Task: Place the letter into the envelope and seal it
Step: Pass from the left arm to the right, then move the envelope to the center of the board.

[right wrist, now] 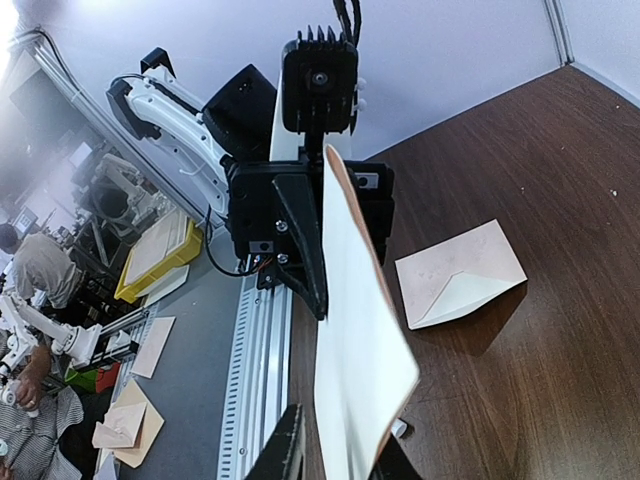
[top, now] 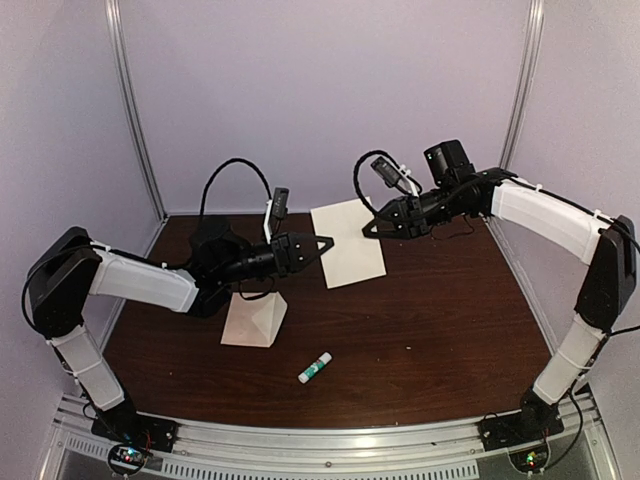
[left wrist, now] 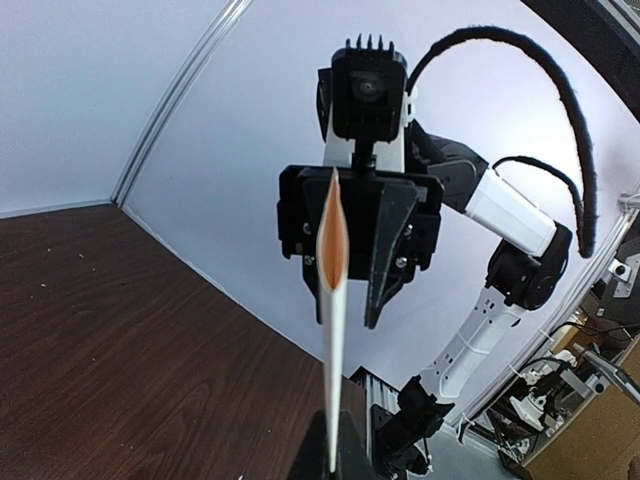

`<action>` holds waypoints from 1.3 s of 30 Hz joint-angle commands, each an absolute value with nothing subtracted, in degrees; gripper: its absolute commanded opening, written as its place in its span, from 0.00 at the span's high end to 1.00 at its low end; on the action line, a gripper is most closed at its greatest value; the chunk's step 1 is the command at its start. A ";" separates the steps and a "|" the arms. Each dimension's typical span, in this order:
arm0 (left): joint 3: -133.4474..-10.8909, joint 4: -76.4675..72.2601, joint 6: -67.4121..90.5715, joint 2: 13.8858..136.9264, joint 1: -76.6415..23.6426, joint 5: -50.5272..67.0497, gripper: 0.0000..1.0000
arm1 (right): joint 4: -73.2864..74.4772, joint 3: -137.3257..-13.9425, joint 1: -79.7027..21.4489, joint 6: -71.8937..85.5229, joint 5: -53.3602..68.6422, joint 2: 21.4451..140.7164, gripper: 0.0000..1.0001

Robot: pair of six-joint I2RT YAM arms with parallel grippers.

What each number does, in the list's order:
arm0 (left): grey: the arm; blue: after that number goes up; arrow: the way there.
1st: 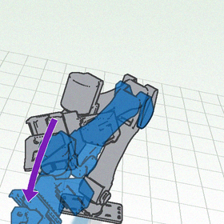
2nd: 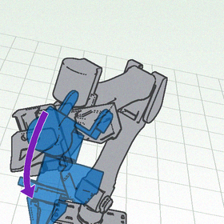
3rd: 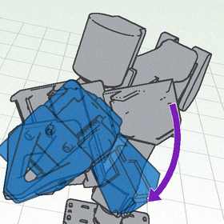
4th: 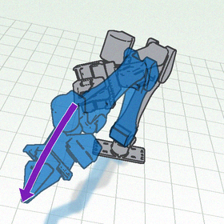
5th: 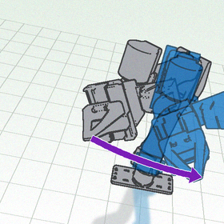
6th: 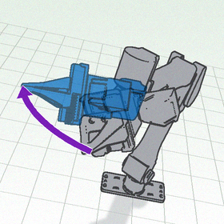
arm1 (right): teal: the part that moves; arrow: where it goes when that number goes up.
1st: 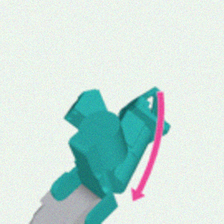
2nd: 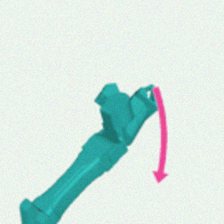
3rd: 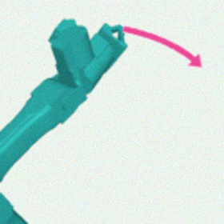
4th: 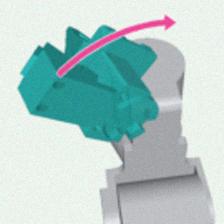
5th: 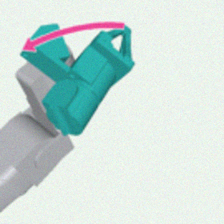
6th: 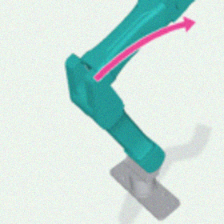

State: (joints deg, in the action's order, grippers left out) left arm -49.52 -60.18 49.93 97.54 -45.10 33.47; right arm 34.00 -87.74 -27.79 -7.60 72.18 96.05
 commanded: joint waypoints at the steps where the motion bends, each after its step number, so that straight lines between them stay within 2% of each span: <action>1: -51.50 -63.81 49.87 97.82 -44.86 34.27 1.00 | 33.13 -88.36 -28.04 -7.35 71.94 96.94 0.82; 6: -51.33 -63.56 49.27 97.82 -44.86 34.10 1.00 | 33.32 -88.13 -28.04 -7.46 71.58 97.11 0.87; 11: -51.15 -63.10 48.49 97.82 -44.82 33.93 1.00 | 33.75 -88.25 -28.04 -7.60 70.98 97.45 1.00; 13: -51.44 -61.16 47.54 97.71 -44.78 33.96 0.99 | 34.11 -88.57 -27.97 -7.86 70.28 97.63 1.00; 17: -53.68 -45.13 39.83 93.75 -43.50 32.18 0.70 | 37.57 -88.83 -26.67 -10.80 68.29 97.32 1.00; 21: -60.41 -9.80 25.24 87.43 -42.71 18.84 0.57 | 38.82 -86.46 -22.19 -12.81 65.66 95.14 1.00; 23: -61.85 2.63 21.01 85.20 -42.71 9.93 0.52 | 40.19 -85.25 -19.70 -14.77 63.22 93.78 1.00; 25: -63.18 14.22 18.34 84.44 -42.44 0.03 0.41 | 41.37 -83.35 -18.14 -17.52 60.78 92.05 1.00; 28: -63.95 28.69 20.49 85.97 -39.85 -10.07 0.37 | 38.04 -77.72 -17.14 -18.25 57.34 88.26 1.00; 30: -60.89 32.08 24.91 86.07 -36.85 -8.81 0.36 | 35.19 -73.44 -16.82 -17.99 55.77 85.84 1.00; 35: -50.73 28.24 31.72 84.72 -32.55 1.38 0.32 | 33.57 -70.04 -16.34 -19.21 54.89 83.23 1.00; 39: -46.30 26.16 35.32 84.22 -32.44 1.37 0.28 | 32.42 -67.90 -16.26 -19.66 54.84 82.55 1.00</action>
State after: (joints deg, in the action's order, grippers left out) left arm -48.75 26.81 30.33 85.01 -31.92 -0.49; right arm 35.29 -69.84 -16.62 -18.20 56.45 83.90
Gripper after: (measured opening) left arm 0.707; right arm 0.006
